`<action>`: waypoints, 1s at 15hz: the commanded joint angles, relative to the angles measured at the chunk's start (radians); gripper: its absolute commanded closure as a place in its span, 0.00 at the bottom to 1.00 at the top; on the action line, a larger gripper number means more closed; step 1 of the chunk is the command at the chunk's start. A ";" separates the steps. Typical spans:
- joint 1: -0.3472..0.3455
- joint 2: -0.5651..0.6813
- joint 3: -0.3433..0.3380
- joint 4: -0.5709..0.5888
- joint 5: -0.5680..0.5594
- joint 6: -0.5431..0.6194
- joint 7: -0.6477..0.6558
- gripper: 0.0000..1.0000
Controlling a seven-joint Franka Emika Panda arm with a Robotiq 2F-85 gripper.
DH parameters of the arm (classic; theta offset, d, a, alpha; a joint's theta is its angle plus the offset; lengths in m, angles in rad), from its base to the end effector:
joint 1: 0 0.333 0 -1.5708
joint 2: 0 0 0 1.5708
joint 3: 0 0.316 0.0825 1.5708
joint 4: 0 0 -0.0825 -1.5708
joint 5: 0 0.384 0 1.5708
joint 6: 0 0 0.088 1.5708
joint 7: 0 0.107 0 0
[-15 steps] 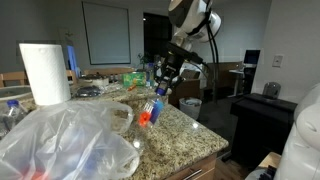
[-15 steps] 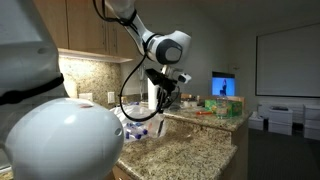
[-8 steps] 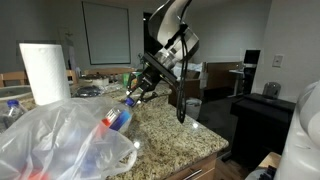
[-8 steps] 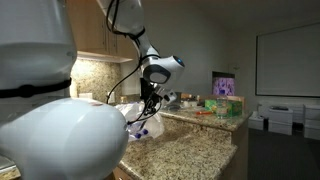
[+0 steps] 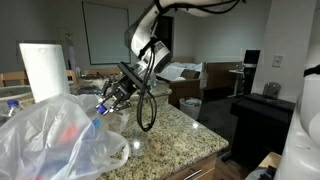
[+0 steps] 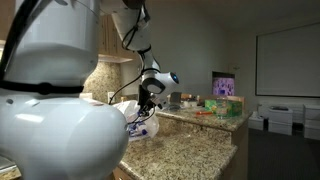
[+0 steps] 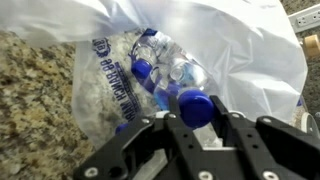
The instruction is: Put five clear bottles inside the white plastic bag
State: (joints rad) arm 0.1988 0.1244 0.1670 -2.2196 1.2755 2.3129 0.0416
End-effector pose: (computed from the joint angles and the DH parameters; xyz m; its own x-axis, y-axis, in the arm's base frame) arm 0.5051 0.2127 0.3286 0.8269 -0.3799 -0.4146 -0.5594 -0.4810 -0.6750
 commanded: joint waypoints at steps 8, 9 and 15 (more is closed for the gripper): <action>0.067 0.282 0.060 0.253 0.008 -0.093 -0.016 0.91; 0.068 0.289 0.053 0.258 -0.002 -0.087 -0.011 0.91; 0.063 0.311 0.022 0.256 -0.047 -0.070 0.002 0.23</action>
State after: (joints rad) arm 0.2627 0.4281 0.1994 -1.9682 1.2540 2.2408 0.0404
